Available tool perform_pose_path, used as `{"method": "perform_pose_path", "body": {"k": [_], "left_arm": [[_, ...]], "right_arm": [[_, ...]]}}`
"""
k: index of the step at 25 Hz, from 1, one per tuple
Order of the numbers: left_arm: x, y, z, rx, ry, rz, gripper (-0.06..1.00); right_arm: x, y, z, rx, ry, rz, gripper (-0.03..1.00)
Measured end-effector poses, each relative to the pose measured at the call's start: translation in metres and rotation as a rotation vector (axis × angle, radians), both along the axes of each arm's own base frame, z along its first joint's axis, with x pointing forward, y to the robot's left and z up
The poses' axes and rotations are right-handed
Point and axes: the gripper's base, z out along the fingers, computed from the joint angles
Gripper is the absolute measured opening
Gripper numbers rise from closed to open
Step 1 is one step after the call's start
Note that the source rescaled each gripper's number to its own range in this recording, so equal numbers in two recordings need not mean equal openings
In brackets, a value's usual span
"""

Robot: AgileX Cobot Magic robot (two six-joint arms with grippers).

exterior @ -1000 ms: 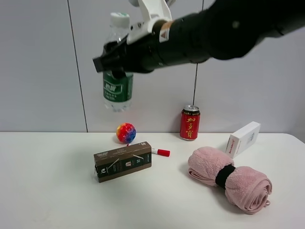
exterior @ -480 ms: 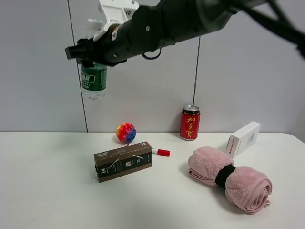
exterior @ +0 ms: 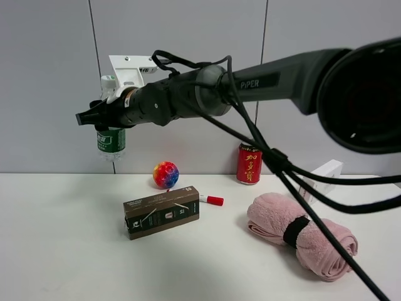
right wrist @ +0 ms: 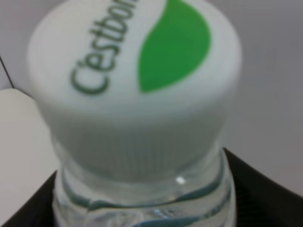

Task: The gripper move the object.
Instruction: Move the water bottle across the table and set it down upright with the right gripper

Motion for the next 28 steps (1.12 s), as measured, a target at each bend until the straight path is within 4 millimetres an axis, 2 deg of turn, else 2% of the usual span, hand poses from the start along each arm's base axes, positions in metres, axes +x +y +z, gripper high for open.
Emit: {"method": "perform_pose_path", "body": {"k": [9,18,22,28], "left_arm": [[0.0,0.0,0.0,0.0,0.0,0.0,1.0],[0.0,0.0,0.0,0.0,0.0,0.0,1.0],[0.0,0.0,0.0,0.0,0.0,0.0,1.0],[0.0,0.0,0.0,0.0,0.0,0.0,1.0]], "right_arm": [[0.01,0.008,-0.046,-0.09,-0.004,0.012,0.0],[0.032,-0.018,-0.051,-0.095,0.02,-0.05,0.0],[0.035,-0.019,-0.056,-0.075,0.001,-0.048,0.0],[0.036,-0.017,-0.079,-0.073,0.001,-0.038,0.0]]}}
